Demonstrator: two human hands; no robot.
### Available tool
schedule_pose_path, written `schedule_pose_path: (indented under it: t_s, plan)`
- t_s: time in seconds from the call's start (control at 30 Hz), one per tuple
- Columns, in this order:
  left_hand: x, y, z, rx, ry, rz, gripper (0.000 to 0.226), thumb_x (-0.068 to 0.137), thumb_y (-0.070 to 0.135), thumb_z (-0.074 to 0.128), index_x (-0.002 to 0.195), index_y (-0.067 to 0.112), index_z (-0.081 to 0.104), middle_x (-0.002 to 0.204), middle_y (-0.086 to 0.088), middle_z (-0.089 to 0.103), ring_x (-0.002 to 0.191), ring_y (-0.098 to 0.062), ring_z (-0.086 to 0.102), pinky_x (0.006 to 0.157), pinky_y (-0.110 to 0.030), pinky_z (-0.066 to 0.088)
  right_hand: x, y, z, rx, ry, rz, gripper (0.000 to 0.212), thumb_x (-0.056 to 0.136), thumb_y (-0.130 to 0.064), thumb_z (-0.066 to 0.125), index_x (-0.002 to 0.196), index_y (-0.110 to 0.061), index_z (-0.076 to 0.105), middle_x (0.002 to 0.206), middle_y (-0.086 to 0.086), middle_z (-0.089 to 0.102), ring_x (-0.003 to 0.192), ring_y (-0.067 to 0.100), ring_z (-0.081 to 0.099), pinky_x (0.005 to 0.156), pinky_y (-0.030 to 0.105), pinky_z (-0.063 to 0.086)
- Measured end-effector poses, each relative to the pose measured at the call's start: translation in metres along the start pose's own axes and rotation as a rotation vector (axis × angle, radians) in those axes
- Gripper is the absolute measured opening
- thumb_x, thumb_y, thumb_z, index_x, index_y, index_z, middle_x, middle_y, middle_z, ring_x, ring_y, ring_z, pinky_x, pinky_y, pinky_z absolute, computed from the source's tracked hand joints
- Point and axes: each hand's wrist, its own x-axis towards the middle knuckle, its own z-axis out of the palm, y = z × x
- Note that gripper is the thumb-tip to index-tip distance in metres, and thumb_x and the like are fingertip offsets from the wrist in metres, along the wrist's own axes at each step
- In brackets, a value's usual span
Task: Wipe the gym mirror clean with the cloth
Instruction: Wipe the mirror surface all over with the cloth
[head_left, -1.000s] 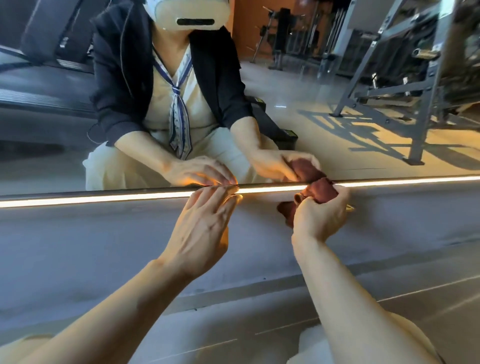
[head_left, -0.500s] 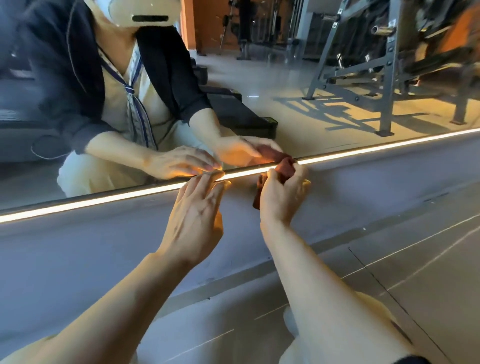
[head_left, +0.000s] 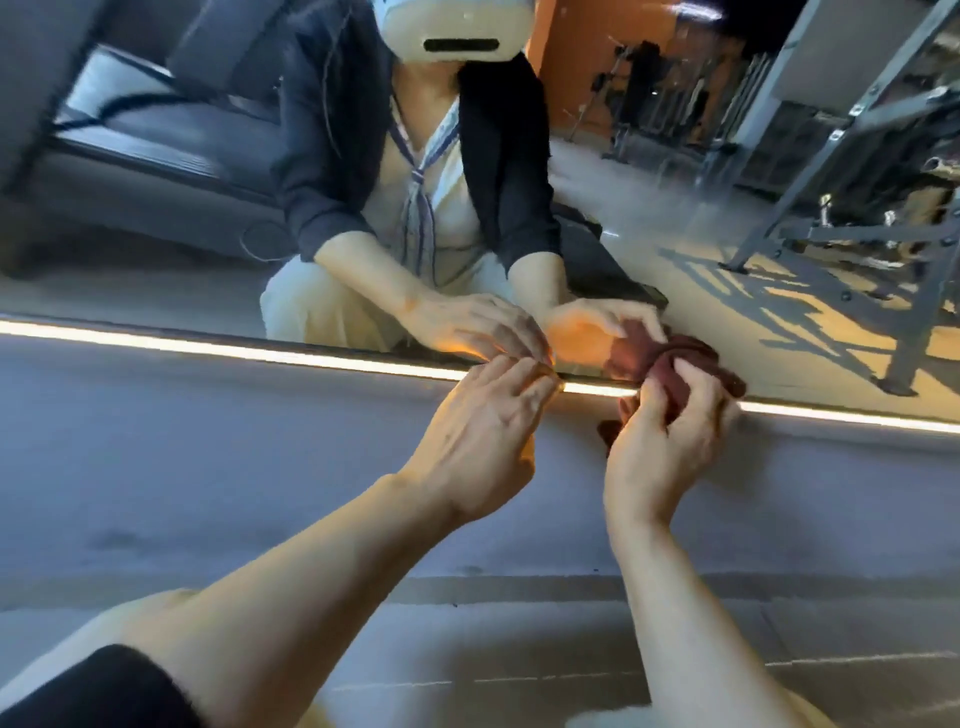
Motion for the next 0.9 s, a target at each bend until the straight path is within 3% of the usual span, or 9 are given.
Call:
schedule_pose_path:
  t_s: [0.13,0.2,0.33,0.43,0.57,0.7,0.77,0.83,0.9]
  plan:
    - [-0.003,-0.001,-0.005,-0.007,-0.010,0.029,0.047,0.075,0.014,0.028,0.096,0.004,0.069,0.100,-0.011,0.066,0.087,-0.031,0.058,0.079,-0.040,0.049,-0.046,-0.016,0.002,0.042,-0.320,-0.213,0.023,0.082,-0.008,0.059,0.100,-0.007,0.073,0.116,0.007,0.054,0.108,0.027,0.052,0.091,0.007,0.037]
    - [-0.004,-0.002,-0.006,-0.005,-0.043,0.007,0.049,0.075,0.012,0.029,0.100,0.002,0.070,0.105,-0.012,0.067,0.093,-0.033,0.060,0.082,-0.044,0.052,-0.038,-0.018,0.003,0.073,-0.284,-0.142,0.026,0.081,-0.007,0.056,0.099,-0.009,0.073,0.116,0.001,0.053,0.111,0.027,0.053,0.088,0.008,0.041]
    - [-0.008,-0.004,-0.004,0.032,-0.075,-0.036,0.040,0.075,-0.001,0.046,0.106,0.001,0.070,0.118,-0.014,0.065,0.107,-0.034,0.059,0.090,-0.046,0.052,-0.003,-0.013,0.002,0.050,0.082,0.087,0.033,0.082,0.004,0.055,0.111,-0.007,0.069,0.128,0.012,0.054,0.108,0.022,0.046,0.090,0.010,0.040]
    - [-0.011,-0.006,-0.001,0.038,-0.057,-0.011,0.039,0.074,-0.005,0.052,0.107,0.004,0.070,0.125,-0.013,0.063,0.113,-0.034,0.058,0.095,-0.041,0.048,-0.015,-0.013,0.004,0.001,0.022,0.030,0.031,0.080,0.000,0.056,0.107,-0.006,0.069,0.125,0.013,0.057,0.103,0.018,0.044,0.089,0.024,0.042]
    - [-0.007,-0.004,0.005,0.027,0.001,-0.049,0.040,0.079,0.009,0.039,0.102,0.007,0.071,0.120,-0.011,0.064,0.104,-0.035,0.058,0.089,-0.039,0.046,-0.036,-0.025,-0.003,0.170,-0.313,0.050,0.027,0.085,0.009,0.061,0.100,-0.011,0.072,0.118,0.003,0.054,0.104,0.011,0.053,0.081,0.006,0.043]
    - [-0.005,-0.001,0.017,0.055,0.090,-0.056,0.041,0.077,0.002,0.040,0.102,0.004,0.072,0.119,-0.013,0.064,0.107,-0.034,0.056,0.094,-0.042,0.045,0.000,-0.011,-0.011,0.182,0.028,0.234,0.027,0.088,0.004,0.062,0.109,-0.011,0.072,0.123,0.010,0.057,0.112,0.020,0.057,0.085,0.011,0.048]
    - [-0.007,-0.001,0.021,0.074,0.100,-0.061,0.042,0.078,0.003,0.040,0.106,0.005,0.072,0.120,-0.015,0.063,0.111,-0.034,0.054,0.097,-0.041,0.043,0.013,0.003,-0.009,0.178,0.182,0.327,0.030,0.087,-0.007,0.062,0.115,-0.014,0.071,0.129,0.009,0.053,0.119,0.029,0.056,0.091,0.024,0.053]
    - [-0.009,-0.002,0.022,0.080,0.086,-0.053,0.045,0.078,0.005,0.039,0.110,0.005,0.070,0.123,-0.016,0.062,0.114,-0.034,0.050,0.099,-0.043,0.042,0.005,0.007,-0.002,0.165,0.180,0.343,0.034,0.084,-0.009,0.061,0.115,-0.015,0.070,0.130,0.008,0.053,0.119,0.031,0.056,0.094,0.034,0.053]
    - [-0.008,-0.004,0.020,0.078,0.068,-0.032,0.046,0.076,0.005,0.040,0.114,0.004,0.067,0.123,-0.017,0.060,0.115,-0.034,0.048,0.100,-0.043,0.040,-0.021,-0.005,0.007,0.158,0.067,0.298,0.030,0.086,0.003,0.062,0.111,-0.010,0.070,0.128,0.010,0.055,0.116,0.028,0.053,0.091,0.024,0.046]
